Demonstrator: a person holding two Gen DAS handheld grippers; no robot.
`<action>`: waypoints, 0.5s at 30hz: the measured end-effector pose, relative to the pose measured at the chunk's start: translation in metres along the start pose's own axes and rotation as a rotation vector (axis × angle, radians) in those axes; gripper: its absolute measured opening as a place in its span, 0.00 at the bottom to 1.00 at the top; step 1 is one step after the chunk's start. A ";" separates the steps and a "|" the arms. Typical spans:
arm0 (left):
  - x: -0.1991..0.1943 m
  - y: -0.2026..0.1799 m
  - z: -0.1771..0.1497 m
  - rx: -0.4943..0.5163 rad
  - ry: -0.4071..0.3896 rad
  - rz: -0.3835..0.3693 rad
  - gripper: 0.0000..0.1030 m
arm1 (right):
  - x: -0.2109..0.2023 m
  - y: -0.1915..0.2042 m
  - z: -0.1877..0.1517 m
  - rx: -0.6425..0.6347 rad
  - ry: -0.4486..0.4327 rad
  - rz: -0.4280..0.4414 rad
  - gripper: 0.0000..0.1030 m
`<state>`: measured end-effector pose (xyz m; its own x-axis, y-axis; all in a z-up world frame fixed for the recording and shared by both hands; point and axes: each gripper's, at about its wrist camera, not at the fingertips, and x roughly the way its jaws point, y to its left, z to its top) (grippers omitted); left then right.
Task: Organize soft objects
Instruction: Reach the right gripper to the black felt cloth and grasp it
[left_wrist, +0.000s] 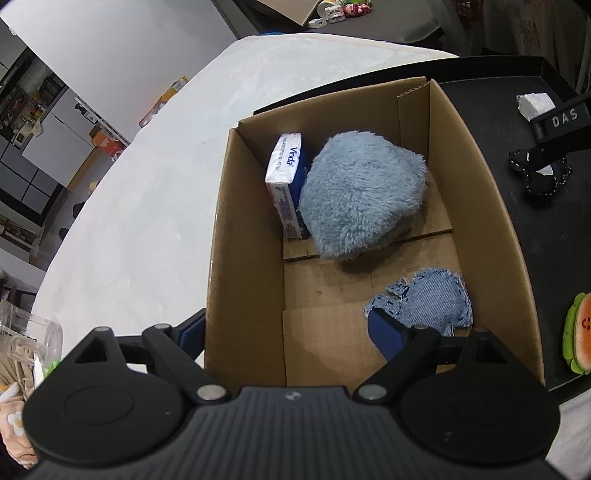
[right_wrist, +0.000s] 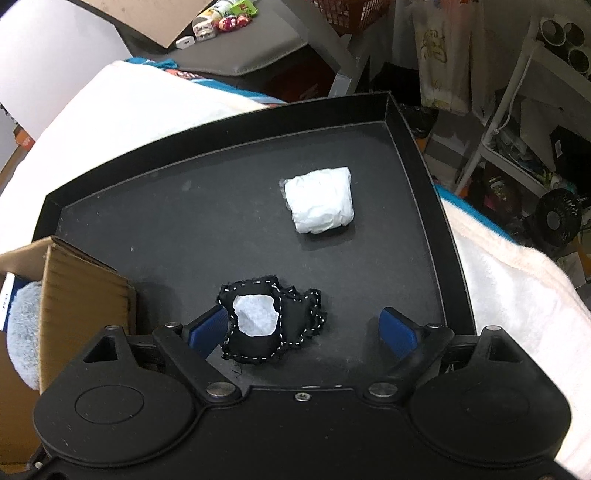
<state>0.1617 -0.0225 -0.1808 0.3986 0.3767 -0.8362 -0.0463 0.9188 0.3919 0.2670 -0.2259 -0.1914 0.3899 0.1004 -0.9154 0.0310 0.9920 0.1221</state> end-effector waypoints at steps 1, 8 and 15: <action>0.000 0.000 0.000 -0.001 0.000 -0.001 0.86 | 0.001 0.001 -0.001 -0.003 0.003 -0.001 0.82; -0.002 0.002 -0.001 -0.002 -0.011 -0.010 0.86 | 0.005 0.008 -0.004 -0.035 0.028 0.016 0.33; -0.005 0.007 -0.002 -0.021 -0.024 -0.034 0.86 | -0.003 0.012 -0.010 -0.060 0.003 0.029 0.22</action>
<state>0.1576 -0.0177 -0.1749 0.4219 0.3426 -0.8394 -0.0514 0.9334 0.3552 0.2571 -0.2134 -0.1908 0.3870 0.1294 -0.9130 -0.0358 0.9915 0.1254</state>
